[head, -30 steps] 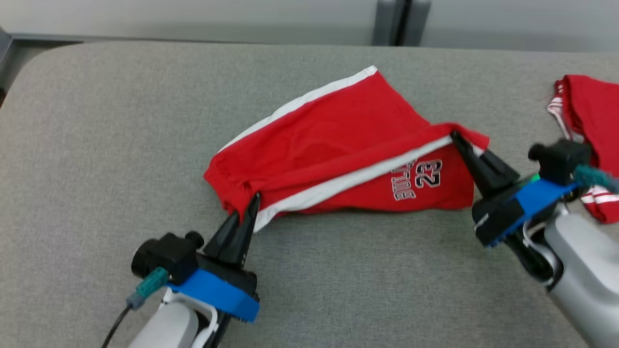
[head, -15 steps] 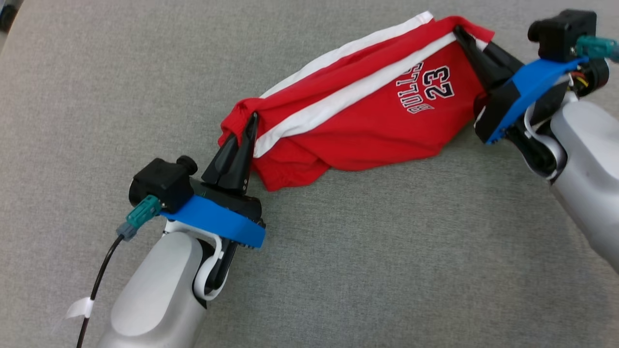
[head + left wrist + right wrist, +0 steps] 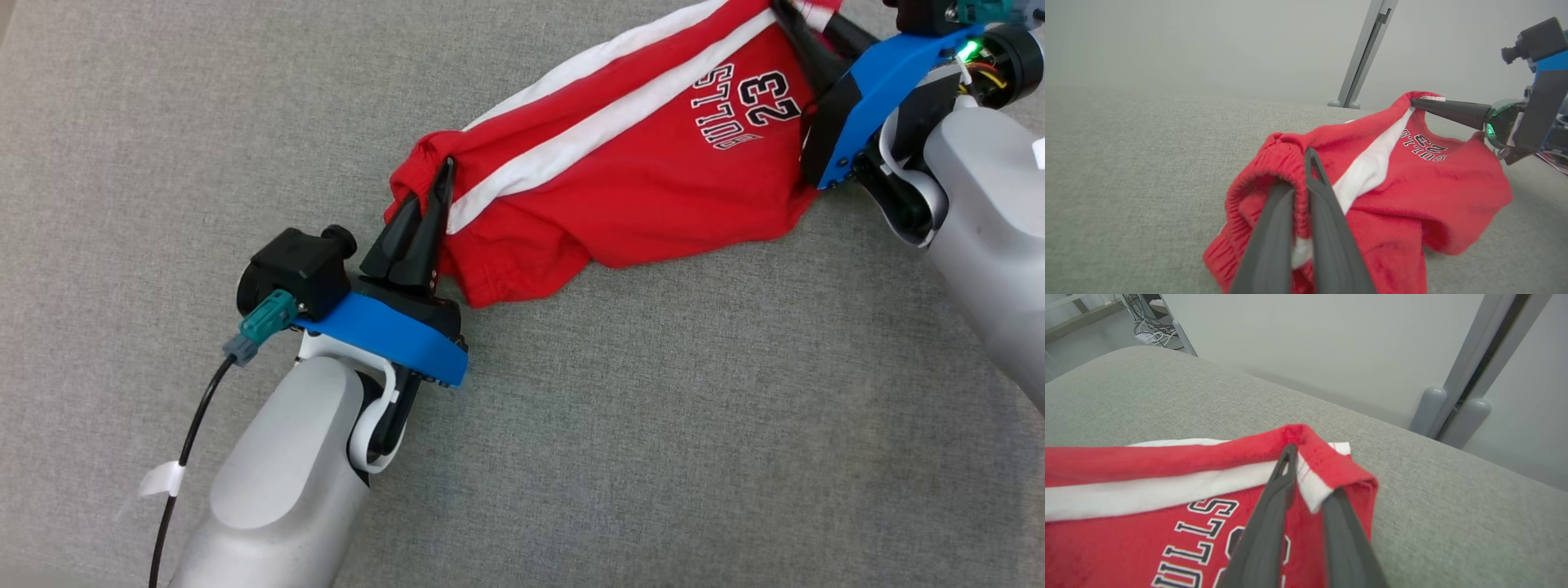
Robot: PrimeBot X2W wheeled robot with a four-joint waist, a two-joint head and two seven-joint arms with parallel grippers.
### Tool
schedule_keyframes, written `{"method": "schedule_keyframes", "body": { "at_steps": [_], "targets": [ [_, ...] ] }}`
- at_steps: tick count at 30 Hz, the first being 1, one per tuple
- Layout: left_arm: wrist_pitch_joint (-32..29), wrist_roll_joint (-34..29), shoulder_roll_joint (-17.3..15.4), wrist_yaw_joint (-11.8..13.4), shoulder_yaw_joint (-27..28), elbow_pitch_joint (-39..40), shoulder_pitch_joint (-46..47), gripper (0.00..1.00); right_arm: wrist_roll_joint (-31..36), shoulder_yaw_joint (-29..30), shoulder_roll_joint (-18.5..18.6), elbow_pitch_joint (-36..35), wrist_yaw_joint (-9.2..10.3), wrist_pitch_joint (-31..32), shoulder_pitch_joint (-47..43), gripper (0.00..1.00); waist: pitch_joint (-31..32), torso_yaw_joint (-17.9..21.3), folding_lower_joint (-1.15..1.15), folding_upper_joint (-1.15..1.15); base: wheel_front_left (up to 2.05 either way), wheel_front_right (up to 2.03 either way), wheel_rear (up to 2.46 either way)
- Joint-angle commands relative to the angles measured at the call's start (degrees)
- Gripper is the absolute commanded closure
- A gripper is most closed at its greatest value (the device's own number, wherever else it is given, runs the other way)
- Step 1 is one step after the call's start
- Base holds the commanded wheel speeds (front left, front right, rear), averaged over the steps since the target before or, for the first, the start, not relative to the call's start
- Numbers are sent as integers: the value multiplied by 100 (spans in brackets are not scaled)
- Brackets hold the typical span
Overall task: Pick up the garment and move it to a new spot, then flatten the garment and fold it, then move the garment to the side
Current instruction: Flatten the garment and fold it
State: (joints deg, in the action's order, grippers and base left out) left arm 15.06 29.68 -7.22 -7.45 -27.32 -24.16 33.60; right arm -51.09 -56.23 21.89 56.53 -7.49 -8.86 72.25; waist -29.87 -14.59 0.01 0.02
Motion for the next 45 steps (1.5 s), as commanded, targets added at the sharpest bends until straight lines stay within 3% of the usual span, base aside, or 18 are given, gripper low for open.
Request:
{"method": "schedule_keyframes", "body": {
  "at_steps": [1, 16, 32, 36, 37, 38, 39, 45],
  "targets": [
    [13, -45, 3, -4, 54, -16, 113, 0, -23, -50, -10, 39, -1, -47, 76, 0, 11, 3, -1, -2, 0, 0, 0],
    [13, -628, -6, -4, 493, 227, -764, 0, -516, -659, 292, 439, -1, -332, -350, 0, 419, 43, -1, -2, 0, 0, 0],
    [13, -1741, 390, 121, 2270, 1639, -1714, 0, -974, -1042, 367, 842, -1, 66, -705, 0, 528, -166, -1, -2, 0, 0, 0],
    [13, -1856, 428, 166, 2463, 1816, -1838, 0, -1049, -1166, 317, 857, -1, 319, -793, 0, 540, -174, -1, -2, 0, 0, 0],
    [13, -1819, 433, 176, 2480, 1825, -1849, 0, -1089, -1193, 300, 855, -2, 425, -830, 35, 545, -177, -1, -2, 0, 0, 0],
    [13, -1775, 434, 196, 2482, 1837, -1860, 0, -1112, -1236, 279, 827, -2, 543, -875, 57, 548, -180, -1, -2, 0, 0, 0],
    [13, -1744, 433, 208, 2478, 1847, -1869, 0, -1140, -1275, 265, 775, -5, 633, -906, 99, 554, -182, -1, -2, 0, 0, 0],
    [13, -1670, 436, 312, 2401, 1852, -1933, 0, -1329, -1329, 273, 664, -2, 673, -913, 100, 618, -151, -1, -2, 0, 0, 0]
  ]
}}
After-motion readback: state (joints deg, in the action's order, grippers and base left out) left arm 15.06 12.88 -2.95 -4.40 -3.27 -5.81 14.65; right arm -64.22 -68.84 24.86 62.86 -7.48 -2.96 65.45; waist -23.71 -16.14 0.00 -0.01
